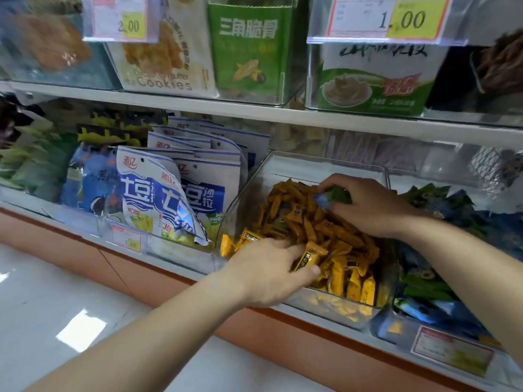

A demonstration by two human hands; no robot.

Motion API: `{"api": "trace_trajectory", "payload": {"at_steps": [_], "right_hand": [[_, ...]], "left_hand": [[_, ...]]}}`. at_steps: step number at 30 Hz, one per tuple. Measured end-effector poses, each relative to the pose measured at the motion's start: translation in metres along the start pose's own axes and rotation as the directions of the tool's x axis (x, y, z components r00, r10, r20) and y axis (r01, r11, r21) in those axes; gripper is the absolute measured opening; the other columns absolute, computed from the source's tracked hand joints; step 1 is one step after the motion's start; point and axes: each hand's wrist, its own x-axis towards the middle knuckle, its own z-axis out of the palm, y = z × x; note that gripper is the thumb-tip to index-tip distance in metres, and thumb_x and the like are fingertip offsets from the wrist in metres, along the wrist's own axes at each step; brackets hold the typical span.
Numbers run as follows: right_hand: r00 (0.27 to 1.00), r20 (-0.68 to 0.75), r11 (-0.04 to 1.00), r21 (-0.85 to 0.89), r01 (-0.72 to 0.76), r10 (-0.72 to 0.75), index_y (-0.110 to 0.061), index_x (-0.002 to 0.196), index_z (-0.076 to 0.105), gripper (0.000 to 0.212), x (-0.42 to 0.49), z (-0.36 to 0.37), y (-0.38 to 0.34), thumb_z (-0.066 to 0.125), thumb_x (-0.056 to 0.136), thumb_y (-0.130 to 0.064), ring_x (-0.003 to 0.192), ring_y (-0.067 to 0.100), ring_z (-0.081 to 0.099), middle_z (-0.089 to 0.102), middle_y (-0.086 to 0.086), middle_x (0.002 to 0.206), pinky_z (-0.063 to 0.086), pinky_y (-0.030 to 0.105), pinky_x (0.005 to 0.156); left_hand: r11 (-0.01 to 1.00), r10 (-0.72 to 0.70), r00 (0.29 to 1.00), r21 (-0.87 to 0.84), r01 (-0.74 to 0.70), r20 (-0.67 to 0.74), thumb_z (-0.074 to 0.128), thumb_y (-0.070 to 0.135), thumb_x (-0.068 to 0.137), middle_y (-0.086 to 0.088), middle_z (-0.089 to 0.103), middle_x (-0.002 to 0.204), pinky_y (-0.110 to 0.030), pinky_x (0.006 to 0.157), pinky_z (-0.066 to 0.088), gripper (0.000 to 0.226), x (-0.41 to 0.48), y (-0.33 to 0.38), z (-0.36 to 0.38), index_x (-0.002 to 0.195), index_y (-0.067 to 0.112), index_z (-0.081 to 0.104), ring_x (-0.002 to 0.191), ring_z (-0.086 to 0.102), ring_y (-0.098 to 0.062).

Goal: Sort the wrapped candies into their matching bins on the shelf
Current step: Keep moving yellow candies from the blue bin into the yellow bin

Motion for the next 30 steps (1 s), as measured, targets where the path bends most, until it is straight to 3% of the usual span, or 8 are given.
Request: {"api": "trace_trajectory", "payload": {"at_steps": [3,7,10,14,19,22,25,30], "right_hand": [[0.995,0.086,0.998,-0.036,0.045,-0.042,-0.044,0.126,0.050,0.034,0.022,0.011,-0.005,0.060,0.095,-0.037,0.093,0.008,0.055,0.061,-0.006,0.117,0.039,0.022,0.068],[1.000,0.025,0.975,-0.223,-0.011,0.017,-0.037,0.127,0.054,0.034,0.033,0.023,0.003,0.058,0.094,-0.044,0.102,0.023,0.058,0.063,0.003,0.123,0.043,0.033,0.074],[0.992,-0.086,0.974,-0.197,-0.113,0.097,-0.036,0.124,0.054,0.035,0.031,0.021,0.013,0.060,0.091,-0.048,0.102,0.025,0.058,0.063,0.003,0.118,0.044,0.036,0.075],[0.989,-0.062,0.984,-0.114,-0.138,0.131,-0.035,0.125,0.056,0.039,0.030,0.020,0.017,0.065,0.088,-0.044,0.106,0.024,0.056,0.061,0.003,0.123,0.049,0.039,0.083],[0.995,-0.042,0.990,-0.099,-0.096,0.093,-0.033,0.123,0.057,0.033,0.029,0.027,0.015,0.064,0.091,-0.034,0.108,0.023,0.057,0.061,0.003,0.126,0.048,0.038,0.082],[0.998,-0.031,0.997,-0.058,-0.060,0.058,-0.032,0.121,0.056,0.031,0.027,0.025,0.011,0.064,0.091,-0.027,0.109,0.023,0.056,0.061,0.001,0.122,0.048,0.035,0.082],[0.996,-0.080,0.999,0.037,-0.027,0.030,-0.031,0.108,0.059,0.024,0.018,0.018,0.001,0.068,0.088,-0.023,0.103,0.018,0.056,0.057,-0.007,0.108,0.039,0.021,0.069],[0.973,-0.213,0.962,0.272,-0.027,0.087,-0.039,0.094,0.065,0.023,-0.022,0.002,-0.020,0.073,0.083,-0.020,0.096,0.006,0.059,0.065,-0.017,0.102,0.042,0.022,0.071]], "left_hand": [[0.998,-0.015,0.999,-0.054,0.017,0.029,0.025,0.060,0.101,-0.007,0.061,0.132,-0.041,0.097,0.046,0.059,-0.003,0.004,-0.009,0.134,0.023,0.056,0.121,0.054,-0.027],[0.947,-0.125,0.985,-0.309,0.083,-0.118,0.030,0.047,0.099,-0.004,0.066,0.079,-0.036,0.070,0.051,0.047,0.024,-0.008,-0.023,0.093,0.017,0.066,0.077,0.064,-0.023],[0.924,-0.288,0.939,-0.313,0.221,-0.186,0.047,0.021,0.101,-0.007,0.067,0.104,-0.031,0.076,0.049,0.023,0.069,-0.027,-0.025,0.112,0.015,0.065,0.092,0.063,-0.024],[0.906,-0.286,0.957,-0.338,0.254,-0.047,0.057,0.011,0.095,-0.006,0.059,0.134,-0.024,0.091,0.041,0.042,0.106,-0.045,-0.013,0.136,0.020,0.055,0.121,0.056,-0.025],[0.891,-0.254,0.965,-0.404,0.206,-0.068,0.064,0.021,0.093,0.000,0.061,0.130,-0.026,0.089,0.045,0.042,0.111,-0.055,-0.003,0.135,0.023,0.056,0.119,0.057,-0.022],[0.918,-0.219,0.975,-0.346,0.194,-0.034,0.066,0.019,0.092,0.002,0.058,0.114,-0.025,0.083,0.044,0.030,0.108,-0.056,-0.002,0.121,0.025,0.061,0.113,0.058,-0.023],[0.924,-0.264,0.948,-0.330,0.196,-0.177,0.074,0.021,0.086,0.001,0.054,0.113,-0.024,0.082,0.044,0.027,0.095,-0.049,-0.007,0.111,0.023,0.065,0.106,0.058,-0.022],[0.921,-0.243,0.819,-0.389,0.026,-0.520,0.077,0.040,0.081,0.010,0.069,0.096,-0.025,0.073,0.051,0.028,0.040,-0.026,-0.036,0.105,0.027,0.069,0.090,0.064,-0.010]]}}
